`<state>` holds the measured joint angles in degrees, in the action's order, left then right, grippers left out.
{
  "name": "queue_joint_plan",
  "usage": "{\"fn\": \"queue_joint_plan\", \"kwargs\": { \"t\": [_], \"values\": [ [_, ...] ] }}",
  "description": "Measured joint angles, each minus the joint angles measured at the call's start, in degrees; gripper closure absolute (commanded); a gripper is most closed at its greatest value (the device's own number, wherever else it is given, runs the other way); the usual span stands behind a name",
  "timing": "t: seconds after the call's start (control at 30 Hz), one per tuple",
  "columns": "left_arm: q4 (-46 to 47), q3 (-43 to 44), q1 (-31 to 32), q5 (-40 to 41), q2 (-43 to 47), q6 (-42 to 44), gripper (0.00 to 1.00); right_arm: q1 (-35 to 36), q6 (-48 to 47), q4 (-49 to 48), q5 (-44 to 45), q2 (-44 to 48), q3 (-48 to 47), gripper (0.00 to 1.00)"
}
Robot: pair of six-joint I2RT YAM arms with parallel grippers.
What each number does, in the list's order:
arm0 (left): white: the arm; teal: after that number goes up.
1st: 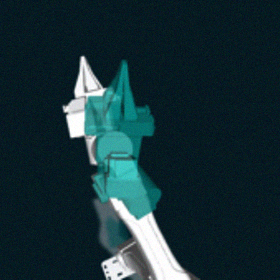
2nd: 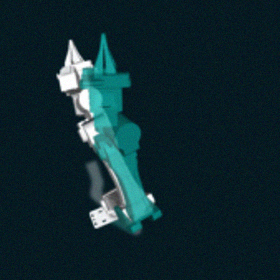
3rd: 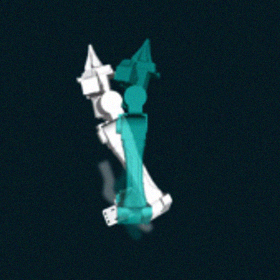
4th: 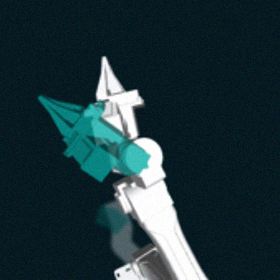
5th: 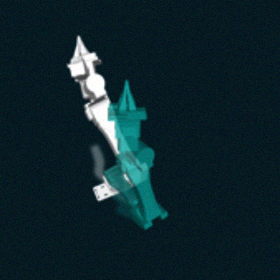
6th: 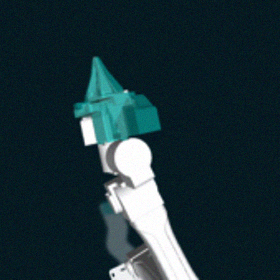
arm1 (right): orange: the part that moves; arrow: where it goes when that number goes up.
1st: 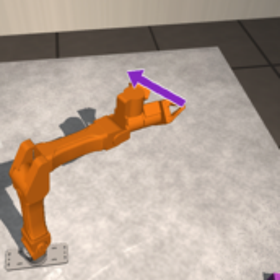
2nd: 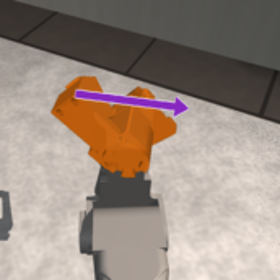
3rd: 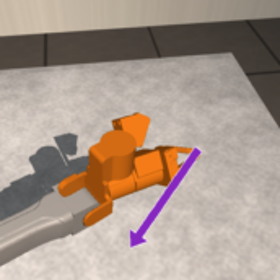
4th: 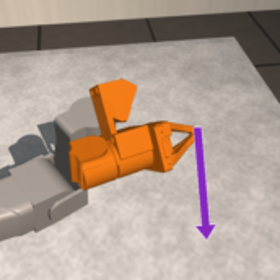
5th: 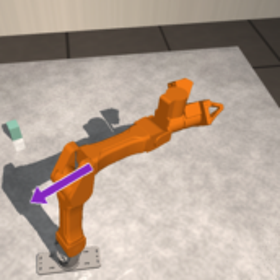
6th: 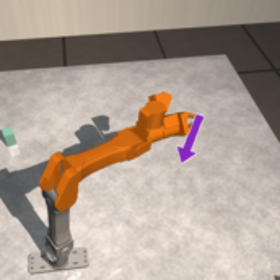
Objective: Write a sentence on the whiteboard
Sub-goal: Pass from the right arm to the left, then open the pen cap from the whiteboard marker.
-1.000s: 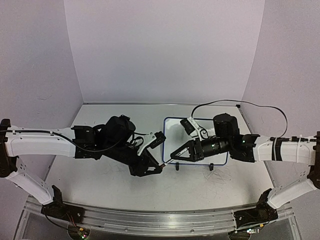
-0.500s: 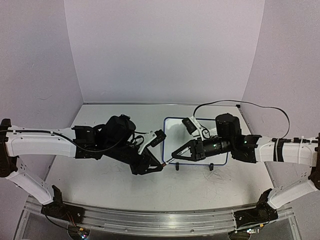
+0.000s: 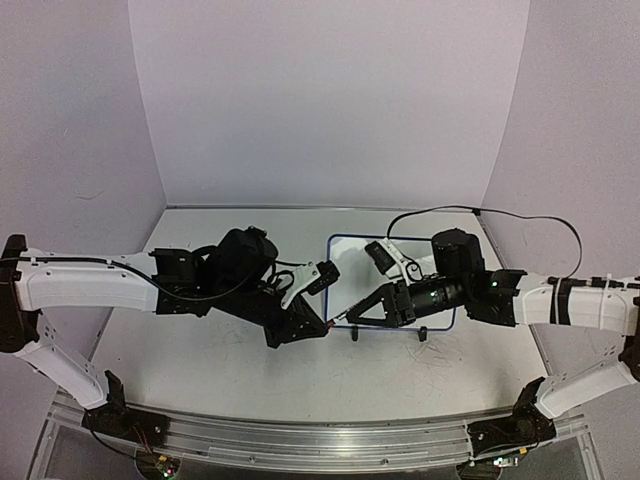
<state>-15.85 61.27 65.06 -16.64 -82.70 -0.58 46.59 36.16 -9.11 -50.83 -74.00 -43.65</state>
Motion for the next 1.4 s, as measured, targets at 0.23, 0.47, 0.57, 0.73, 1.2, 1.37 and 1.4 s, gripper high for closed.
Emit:
{"fn": "queue_joint_plan", "kwargs": {
  "t": [0.23,0.47,0.57,0.73,1.2,1.37,1.4],
  "values": [
    [-3.5,3.0,-0.1,0.3,-0.2,5.2,1.0,0.0,-2.7,5.1,-3.7,-1.3,-3.1,0.53],
    [-6.3,3.4,-0.5,0.2,-0.4,6.9,1.0,0.0,-3.8,7.4,-5.6,-3.9,-4.5,0.55],
    [-6.8,3.4,-0.5,0.1,-0.4,7.1,1.0,0.1,-3.8,7.6,-5.8,-4.1,-4.6,0.55],
    [-7.0,3.3,-0.5,0.5,-0.1,7.1,1.0,0.0,-3.8,7.9,-5.6,-4.1,-4.6,0.51],
    [-8.5,0.4,-0.4,1.2,3.7,6.4,1.0,-0.4,-3.8,8.0,-3.7,-3.1,-4.6,0.42],
    [-8.5,0.4,-0.4,0.0,3.6,6.4,1.0,-0.4,-4.1,8.1,-4.6,-4.3,-4.7,0.51],
    [-8.5,0.4,-0.4,-0.2,3.5,6.4,1.0,-0.4,-4.4,8.2,-4.7,-4.8,-4.7,0.52]
  ]
}}
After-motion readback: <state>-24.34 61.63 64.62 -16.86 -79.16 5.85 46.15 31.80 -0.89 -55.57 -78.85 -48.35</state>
